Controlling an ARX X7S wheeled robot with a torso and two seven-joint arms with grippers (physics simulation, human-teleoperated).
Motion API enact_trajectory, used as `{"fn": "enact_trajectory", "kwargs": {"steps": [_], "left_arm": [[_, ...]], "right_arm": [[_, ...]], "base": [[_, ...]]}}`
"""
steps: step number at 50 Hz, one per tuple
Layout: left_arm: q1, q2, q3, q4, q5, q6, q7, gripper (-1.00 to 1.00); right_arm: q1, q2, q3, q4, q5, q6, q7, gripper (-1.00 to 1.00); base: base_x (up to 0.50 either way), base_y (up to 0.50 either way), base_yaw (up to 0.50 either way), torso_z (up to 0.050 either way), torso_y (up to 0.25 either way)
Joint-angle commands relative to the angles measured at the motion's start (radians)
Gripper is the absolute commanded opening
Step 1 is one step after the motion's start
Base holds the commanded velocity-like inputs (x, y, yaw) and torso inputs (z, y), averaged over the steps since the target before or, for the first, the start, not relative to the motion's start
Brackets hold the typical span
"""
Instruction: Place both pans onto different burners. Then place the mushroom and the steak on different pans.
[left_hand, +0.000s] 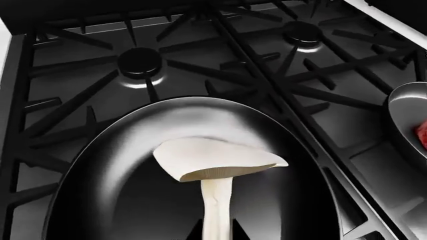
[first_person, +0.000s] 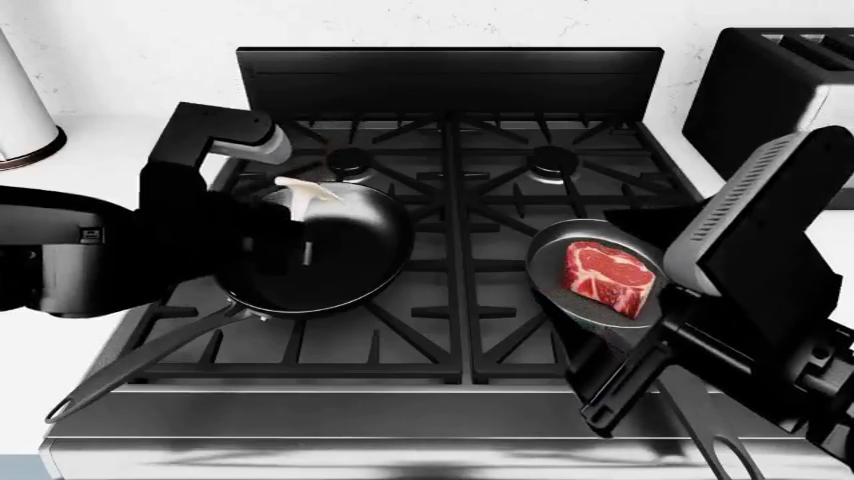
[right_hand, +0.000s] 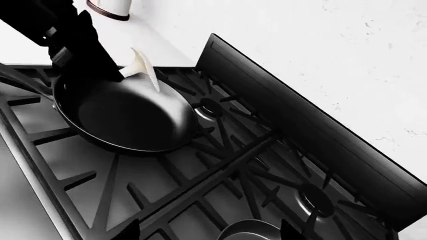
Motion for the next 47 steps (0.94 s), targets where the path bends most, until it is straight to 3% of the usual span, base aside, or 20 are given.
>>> {"fn": "enact_trajectory", "kwargs": {"steps": [1,11,12,31,47], "left_arm": [[-0.020,0.019,0.027,-0.026,0.021,-0.025,0.012,-1.00],[-0.040,0.023,0.030,-0.031,0.026,-0.032,0.015,-1.00],[-0.041,0.023,0.031,-0.031,0.028,-0.032,0.016,1.00],[-0.061,0.000,0.018,0.025,0.002,-0.040,0.006,1.00],[-0.034,-0.101,-0.077,0.226,-0.084,0.028,-0.020,1.00]], "right_arm": [[-0.021,0.018,0.014,-0.024,0.005,-0.025,0.020,1.00],[-0.046,0.030,0.019,-0.028,-0.008,-0.048,0.014,1.00],[-0.049,0.031,0.019,-0.029,-0.009,-0.052,0.014,1.00],[-0.040,0.033,0.019,-0.036,-0.002,-0.040,0.019,1.00],[-0.048,0.035,0.038,-0.051,0.008,-0.063,0.089,1.00]], "base": [[0.00,0.00,0.00,0.000,0.000],[0.00,0.00,0.00,0.000,0.000],[0.00,0.00,0.00,0.000,0.000],[0.00,0.00,0.00,0.000,0.000],[0.00,0.00,0.00,0.000,0.000]]}}
